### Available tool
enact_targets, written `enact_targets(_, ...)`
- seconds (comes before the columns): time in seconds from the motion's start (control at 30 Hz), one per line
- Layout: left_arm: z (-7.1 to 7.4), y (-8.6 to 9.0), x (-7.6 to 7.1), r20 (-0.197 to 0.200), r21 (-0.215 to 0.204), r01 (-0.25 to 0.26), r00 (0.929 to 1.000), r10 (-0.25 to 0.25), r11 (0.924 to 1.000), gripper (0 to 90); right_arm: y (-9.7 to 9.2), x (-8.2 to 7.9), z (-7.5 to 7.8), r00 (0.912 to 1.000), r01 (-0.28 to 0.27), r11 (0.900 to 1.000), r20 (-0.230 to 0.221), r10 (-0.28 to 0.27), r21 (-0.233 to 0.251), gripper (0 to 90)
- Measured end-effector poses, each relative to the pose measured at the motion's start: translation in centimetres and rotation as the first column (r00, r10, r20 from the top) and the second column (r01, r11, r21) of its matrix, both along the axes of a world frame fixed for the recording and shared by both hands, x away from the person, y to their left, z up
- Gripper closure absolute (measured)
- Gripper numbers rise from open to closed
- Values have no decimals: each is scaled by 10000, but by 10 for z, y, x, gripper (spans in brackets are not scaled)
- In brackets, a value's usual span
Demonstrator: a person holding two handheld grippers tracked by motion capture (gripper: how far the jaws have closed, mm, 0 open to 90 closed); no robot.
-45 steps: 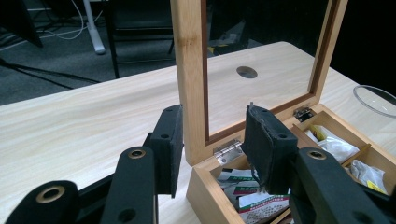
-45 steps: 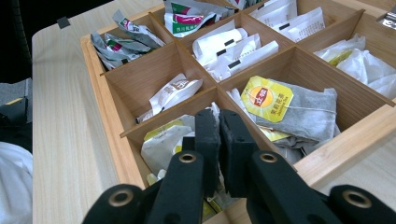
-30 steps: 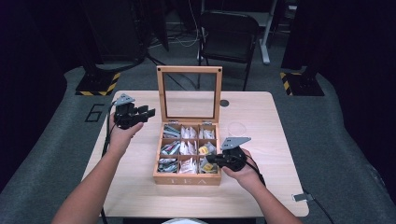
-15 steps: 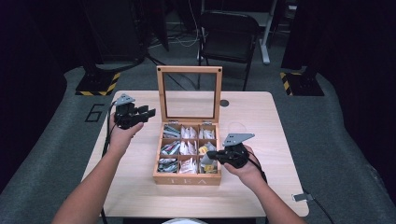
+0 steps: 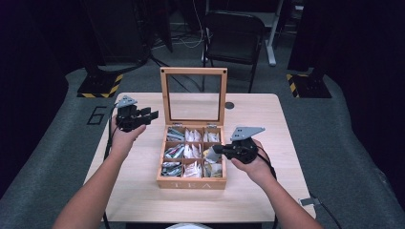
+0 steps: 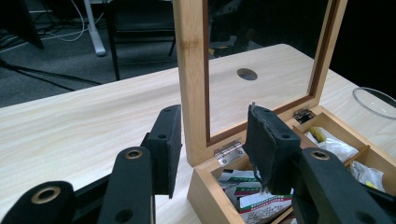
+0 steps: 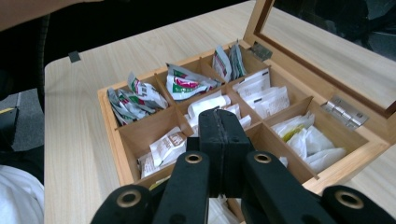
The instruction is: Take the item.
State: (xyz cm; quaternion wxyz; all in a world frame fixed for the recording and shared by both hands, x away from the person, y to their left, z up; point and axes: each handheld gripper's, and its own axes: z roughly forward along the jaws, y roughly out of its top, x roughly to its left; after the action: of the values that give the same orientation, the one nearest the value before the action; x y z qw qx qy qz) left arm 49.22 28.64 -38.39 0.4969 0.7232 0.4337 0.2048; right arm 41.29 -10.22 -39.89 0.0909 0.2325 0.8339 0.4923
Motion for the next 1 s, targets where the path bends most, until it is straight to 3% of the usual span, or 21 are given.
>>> enact_targets(0.4,1,3,0,15,-23,0,10000,0,10000,557,-4,15,20,9999,125,9999,4,-125,50,900)
enact_targets(1.0,2,4,0,7,-134,-86,10000,86,9999,555,-33,36,40,9936,1104,9938,223,-1106,96,900)
